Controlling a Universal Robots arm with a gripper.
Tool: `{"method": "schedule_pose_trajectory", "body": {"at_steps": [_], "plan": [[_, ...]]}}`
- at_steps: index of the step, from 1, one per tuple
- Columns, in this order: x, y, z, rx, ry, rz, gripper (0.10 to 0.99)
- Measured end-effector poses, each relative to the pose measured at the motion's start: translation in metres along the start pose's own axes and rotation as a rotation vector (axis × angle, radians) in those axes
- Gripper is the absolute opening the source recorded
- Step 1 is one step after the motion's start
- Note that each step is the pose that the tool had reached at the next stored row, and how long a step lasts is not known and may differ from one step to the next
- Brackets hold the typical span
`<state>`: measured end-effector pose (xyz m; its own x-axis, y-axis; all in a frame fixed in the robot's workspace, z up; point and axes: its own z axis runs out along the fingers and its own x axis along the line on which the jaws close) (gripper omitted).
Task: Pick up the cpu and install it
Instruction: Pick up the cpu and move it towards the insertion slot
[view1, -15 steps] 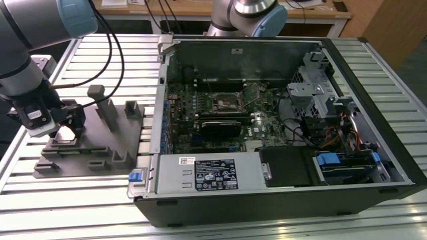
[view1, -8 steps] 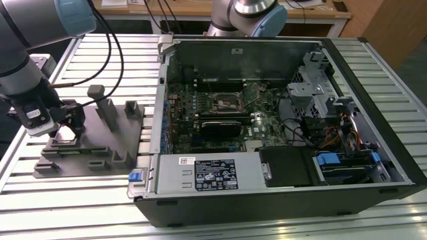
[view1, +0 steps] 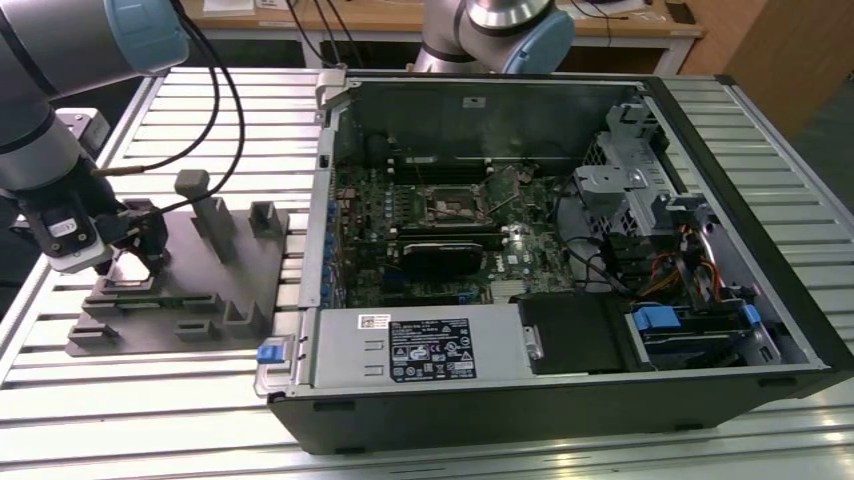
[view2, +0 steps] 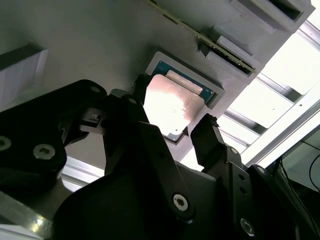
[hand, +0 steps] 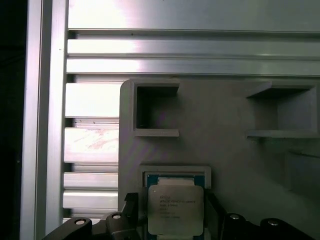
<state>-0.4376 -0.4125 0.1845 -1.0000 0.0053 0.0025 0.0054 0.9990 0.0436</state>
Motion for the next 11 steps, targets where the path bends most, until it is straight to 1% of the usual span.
{"method": "schedule_pose_trajectory", "body": {"at_steps": [4,5,7,8,11], "plan": [[0.0,0.0,0.0002,0.0,0.0,0.0,0.635],[0.0,0.0,0.0002,0.0,-0.0001,0.0,0.62],[-0.0001,0.0001,0.0003,0.0,-0.0001,0.0,0.62],[-0.0001,0.0001,0.0003,0.0,-0.0001,0.0,0.549],[-0.0002,0.0,0.0002,0.0,0.0,0.0,0.545]]}}
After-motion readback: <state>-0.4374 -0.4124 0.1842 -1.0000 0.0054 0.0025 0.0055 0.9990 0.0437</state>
